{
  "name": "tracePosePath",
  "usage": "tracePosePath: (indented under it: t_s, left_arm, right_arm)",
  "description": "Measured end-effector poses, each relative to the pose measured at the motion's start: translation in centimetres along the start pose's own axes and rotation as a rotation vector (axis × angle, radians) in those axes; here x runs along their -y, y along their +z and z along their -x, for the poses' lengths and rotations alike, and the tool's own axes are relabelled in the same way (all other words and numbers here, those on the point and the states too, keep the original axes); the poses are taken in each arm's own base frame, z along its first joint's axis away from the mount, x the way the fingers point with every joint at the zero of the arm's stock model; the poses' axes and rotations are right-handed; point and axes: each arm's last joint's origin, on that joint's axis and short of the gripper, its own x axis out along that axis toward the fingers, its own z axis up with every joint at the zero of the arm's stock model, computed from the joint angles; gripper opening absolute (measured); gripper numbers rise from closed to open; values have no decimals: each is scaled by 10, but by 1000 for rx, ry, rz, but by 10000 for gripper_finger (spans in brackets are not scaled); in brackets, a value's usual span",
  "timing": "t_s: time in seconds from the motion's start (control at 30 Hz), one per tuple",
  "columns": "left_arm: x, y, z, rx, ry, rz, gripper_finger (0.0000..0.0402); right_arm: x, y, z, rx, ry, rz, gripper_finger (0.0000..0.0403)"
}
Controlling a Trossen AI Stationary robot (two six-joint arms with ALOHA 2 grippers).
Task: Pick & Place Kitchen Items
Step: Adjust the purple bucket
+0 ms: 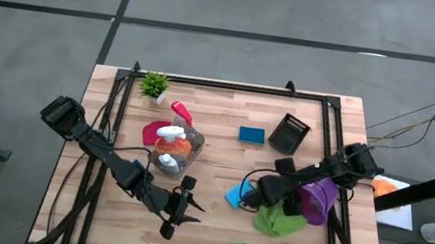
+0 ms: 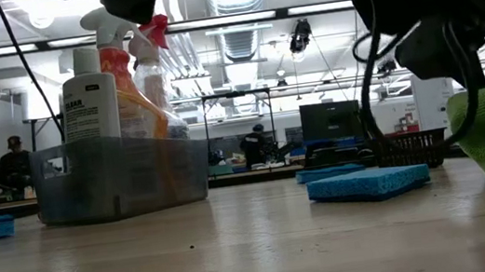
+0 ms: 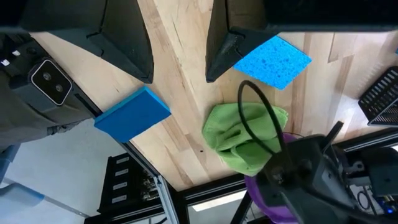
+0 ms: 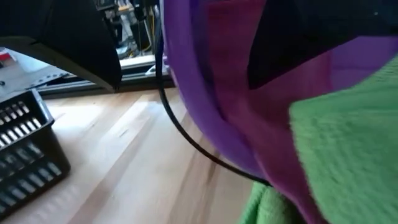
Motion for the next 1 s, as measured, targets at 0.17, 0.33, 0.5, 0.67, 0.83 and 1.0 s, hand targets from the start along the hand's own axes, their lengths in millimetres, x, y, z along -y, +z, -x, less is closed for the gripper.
tracePosePath:
  t_s: [0.17,0.33,0.5,0.67,0.83,1.0]
  left_arm:
    - [0,0,0,1,0,0,147]
    - [0,0,0,3,0,1,147]
    - [0,0,0,4,0,1,147]
    - [0,0,0,4,1,1,147]
    - [0,0,0,3,0,1,147]
    - [0,0,0,-1,0,7,147]
  right_arm:
    - [-1,-1,-3,-17,12,-2,272]
    - [-1,-1,-3,-14,12,-18,141]
    - [-1,-1,-2,-15,15,-16,33]
    - [0,0,2,4,10,-18,24]
    - [3,-2,24,133,9,-32,20]
    - [9,-9,55,355,53,-60,20]
